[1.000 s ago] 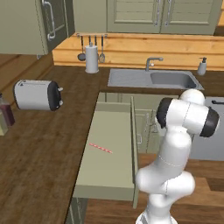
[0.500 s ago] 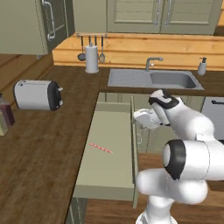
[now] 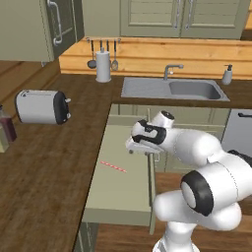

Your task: Take a straw from the drawer in front and place it inside the glass cup on the dining counter.

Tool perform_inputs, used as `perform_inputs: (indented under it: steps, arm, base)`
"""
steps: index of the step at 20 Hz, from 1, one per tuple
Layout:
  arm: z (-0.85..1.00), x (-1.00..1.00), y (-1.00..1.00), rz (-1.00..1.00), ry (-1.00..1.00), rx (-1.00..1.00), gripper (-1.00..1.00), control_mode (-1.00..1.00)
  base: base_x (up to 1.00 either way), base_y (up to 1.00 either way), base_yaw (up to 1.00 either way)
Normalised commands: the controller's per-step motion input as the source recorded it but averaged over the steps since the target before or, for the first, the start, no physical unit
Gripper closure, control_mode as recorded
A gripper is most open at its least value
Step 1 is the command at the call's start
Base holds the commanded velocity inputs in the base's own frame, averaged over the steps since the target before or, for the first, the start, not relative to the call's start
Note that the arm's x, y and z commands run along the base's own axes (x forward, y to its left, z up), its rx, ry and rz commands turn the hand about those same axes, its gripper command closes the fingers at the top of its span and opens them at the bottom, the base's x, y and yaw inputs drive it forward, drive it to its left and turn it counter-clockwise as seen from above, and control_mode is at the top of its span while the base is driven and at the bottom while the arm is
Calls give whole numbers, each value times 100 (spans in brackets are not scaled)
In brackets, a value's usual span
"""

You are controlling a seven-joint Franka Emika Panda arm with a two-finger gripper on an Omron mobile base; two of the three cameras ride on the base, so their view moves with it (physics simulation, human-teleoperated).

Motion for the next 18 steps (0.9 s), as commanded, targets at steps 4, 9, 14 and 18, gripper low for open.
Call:
perform_inputs:
  steps: [4, 9, 14, 18]
  arm:
    - [-50, 31, 20, 0, 17, -30, -100, -100]
    - [-41, 25, -1, -3, 11, -23, -100, -100]
    - [-36, 11, -23, -7, 3, -19, -100, -100]
    - [-41, 18, -30, -8, 4, -18, -100, -100]
  base:
    - [0, 0, 0]
    - [0, 0, 0]
    - [0, 0, 0]
    - [0, 0, 0]
